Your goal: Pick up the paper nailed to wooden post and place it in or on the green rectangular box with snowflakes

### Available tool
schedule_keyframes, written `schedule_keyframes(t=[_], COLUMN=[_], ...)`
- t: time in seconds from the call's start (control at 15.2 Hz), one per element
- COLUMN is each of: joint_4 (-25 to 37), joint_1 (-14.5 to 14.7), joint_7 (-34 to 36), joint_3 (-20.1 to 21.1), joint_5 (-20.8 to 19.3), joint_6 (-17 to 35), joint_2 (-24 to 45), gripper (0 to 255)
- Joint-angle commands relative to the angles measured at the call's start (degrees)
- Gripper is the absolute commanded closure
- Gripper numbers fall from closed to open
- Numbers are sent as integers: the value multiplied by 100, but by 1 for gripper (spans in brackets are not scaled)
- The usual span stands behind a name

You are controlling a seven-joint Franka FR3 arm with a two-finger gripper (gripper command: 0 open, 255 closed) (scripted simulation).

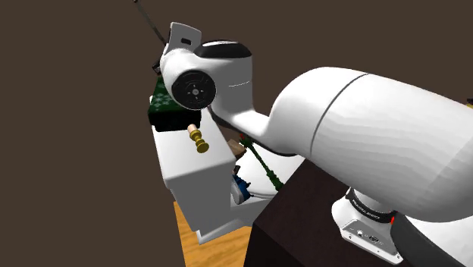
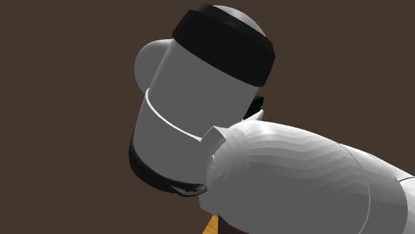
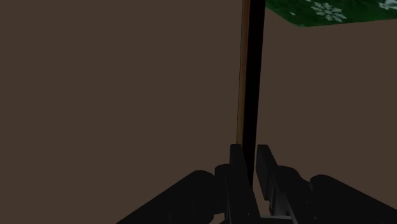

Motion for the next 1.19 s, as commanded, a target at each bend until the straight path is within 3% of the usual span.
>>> schedule_keyframes(t=[0.0, 0.13, 0.73, 1.12], joint_4=[91, 238, 41, 41], joint_1=[-399, -809, -931, -931], joint_7=[29, 62, 520, 520], joint_3=[47, 131, 428, 428], joint_5=[-39, -54, 111, 111], joint_6=[305, 553, 810, 810], joint_2=[-11, -32, -604, -604], gripper=[255, 255, 255, 255])
